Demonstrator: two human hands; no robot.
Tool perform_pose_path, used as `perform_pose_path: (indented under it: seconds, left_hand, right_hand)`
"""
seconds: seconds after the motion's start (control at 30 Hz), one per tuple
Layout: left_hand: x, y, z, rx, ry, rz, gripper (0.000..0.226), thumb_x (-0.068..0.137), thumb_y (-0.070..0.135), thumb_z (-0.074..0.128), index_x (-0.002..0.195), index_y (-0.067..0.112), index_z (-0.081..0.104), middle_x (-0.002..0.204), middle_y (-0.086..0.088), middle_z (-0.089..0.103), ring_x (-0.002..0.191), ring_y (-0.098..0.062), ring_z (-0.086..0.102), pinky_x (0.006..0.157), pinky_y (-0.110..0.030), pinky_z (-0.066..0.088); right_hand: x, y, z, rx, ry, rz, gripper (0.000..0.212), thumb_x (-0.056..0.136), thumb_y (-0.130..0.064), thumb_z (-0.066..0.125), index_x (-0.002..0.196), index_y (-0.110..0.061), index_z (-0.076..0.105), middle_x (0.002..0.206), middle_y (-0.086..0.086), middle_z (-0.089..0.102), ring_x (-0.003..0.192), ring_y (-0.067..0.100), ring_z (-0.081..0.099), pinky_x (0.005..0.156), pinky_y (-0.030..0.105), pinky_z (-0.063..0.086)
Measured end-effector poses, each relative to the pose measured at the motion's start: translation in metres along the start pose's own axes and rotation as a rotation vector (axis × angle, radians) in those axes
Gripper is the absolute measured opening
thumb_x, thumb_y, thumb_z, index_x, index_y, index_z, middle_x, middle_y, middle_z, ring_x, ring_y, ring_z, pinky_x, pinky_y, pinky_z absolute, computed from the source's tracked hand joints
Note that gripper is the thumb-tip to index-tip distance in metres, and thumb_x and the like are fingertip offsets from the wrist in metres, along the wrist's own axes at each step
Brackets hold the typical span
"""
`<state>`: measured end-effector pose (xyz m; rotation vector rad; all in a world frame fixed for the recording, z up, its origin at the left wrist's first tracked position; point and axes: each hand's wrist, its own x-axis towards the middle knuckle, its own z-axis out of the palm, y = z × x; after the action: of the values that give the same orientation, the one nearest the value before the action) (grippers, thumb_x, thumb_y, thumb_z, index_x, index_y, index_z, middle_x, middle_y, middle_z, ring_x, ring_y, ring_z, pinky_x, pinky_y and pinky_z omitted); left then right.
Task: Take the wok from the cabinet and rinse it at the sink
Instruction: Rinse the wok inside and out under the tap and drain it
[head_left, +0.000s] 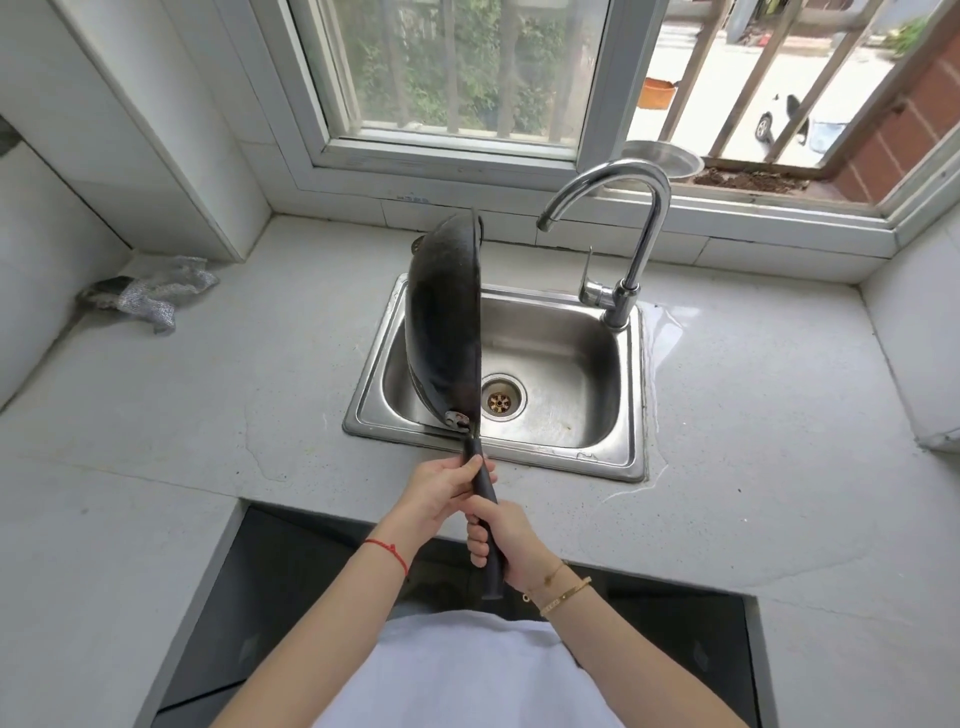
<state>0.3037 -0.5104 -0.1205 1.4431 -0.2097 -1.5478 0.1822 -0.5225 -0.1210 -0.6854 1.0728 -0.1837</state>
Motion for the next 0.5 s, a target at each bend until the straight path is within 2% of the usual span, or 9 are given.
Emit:
perform_pose_path:
  seconds: [0.13,0.27,0.33,0.5]
  left_hand:
    - [-0.001,-0.006,0.004,-0.029,0.008,-0.015,0.020,0.090,0.006,0.064,0.106,-0.005,0.068,0.105,-0.020,0.072,0.098,-0.023,0.070,0.082,-0.032,0.060]
    - [0.000,-0.009,0.003,-0.103,0.043,-0.003,0.028,0.085,0.002,0.070,0.111,-0.007,0.065,0.106,-0.020,0.072,0.098,-0.022,0.071,0.077,-0.027,0.059]
    - [-0.001,-0.009,-0.001,-0.112,0.043,0.004,0.025,0.085,0.001,0.070,0.109,-0.005,0.067,0.105,-0.019,0.073,0.097,-0.021,0.071,0.075,-0.025,0.059]
    - [-0.007,-0.005,-0.019,-0.077,-0.016,0.028,0.021,0.086,0.001,0.068,0.107,0.000,0.069,0.108,-0.018,0.073,0.104,-0.023,0.070,0.084,-0.028,0.057]
  right_hand:
    - [-0.003,0.001,-0.006,-0.156,0.082,-0.079,0.019,0.092,-0.015,0.058,0.075,-0.009,0.054,0.051,0.000,0.049,0.040,0.012,0.045,0.040,0.022,0.042]
    - [-0.003,-0.004,0.001,-0.300,0.184,-0.157,0.019,0.089,-0.012,0.059,0.071,-0.007,0.056,0.052,0.003,0.051,0.036,0.012,0.047,0.038,0.023,0.042]
    - [-0.003,-0.004,0.008,-0.356,0.240,-0.183,0.018,0.087,-0.012,0.059,0.070,-0.006,0.057,0.052,0.005,0.053,0.035,0.012,0.048,0.037,0.023,0.042]
    - [-0.005,0.001,0.030,-0.436,0.337,-0.251,0.022,0.088,-0.016,0.060,0.067,-0.009,0.058,0.053,0.005,0.054,0.033,0.011,0.050,0.036,0.021,0.043]
